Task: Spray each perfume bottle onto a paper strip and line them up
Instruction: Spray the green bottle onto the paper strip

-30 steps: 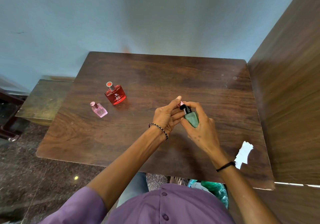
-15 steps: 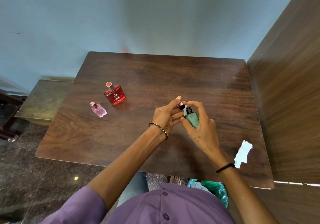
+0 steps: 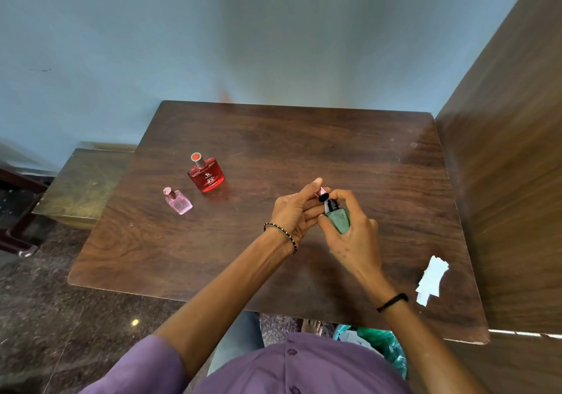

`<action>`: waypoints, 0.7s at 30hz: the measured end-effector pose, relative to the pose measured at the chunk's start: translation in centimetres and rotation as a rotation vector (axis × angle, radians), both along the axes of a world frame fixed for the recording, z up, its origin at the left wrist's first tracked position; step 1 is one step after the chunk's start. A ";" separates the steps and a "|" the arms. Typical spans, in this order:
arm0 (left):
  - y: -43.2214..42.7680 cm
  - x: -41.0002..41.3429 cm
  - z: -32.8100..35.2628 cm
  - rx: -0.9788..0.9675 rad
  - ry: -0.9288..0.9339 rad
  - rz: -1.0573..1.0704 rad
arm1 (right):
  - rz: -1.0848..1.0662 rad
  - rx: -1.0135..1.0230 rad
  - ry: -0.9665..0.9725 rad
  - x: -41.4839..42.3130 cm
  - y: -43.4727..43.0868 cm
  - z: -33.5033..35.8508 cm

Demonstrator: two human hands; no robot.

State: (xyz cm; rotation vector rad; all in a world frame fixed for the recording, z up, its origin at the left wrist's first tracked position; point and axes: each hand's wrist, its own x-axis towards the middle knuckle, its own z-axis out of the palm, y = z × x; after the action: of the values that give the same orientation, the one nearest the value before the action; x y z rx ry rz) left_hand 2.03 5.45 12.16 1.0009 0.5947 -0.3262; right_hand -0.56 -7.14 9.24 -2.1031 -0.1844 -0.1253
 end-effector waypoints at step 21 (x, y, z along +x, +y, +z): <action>0.1 -0.1 0.4 -0.063 -0.024 -0.020 | -0.041 0.096 0.098 -0.2 -1.8 1.0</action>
State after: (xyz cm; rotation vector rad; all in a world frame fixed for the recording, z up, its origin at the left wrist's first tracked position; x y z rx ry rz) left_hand 1.92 5.58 12.60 0.9497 0.5502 -0.3484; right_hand -0.78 -8.92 10.22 -2.0132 -0.0748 -0.0545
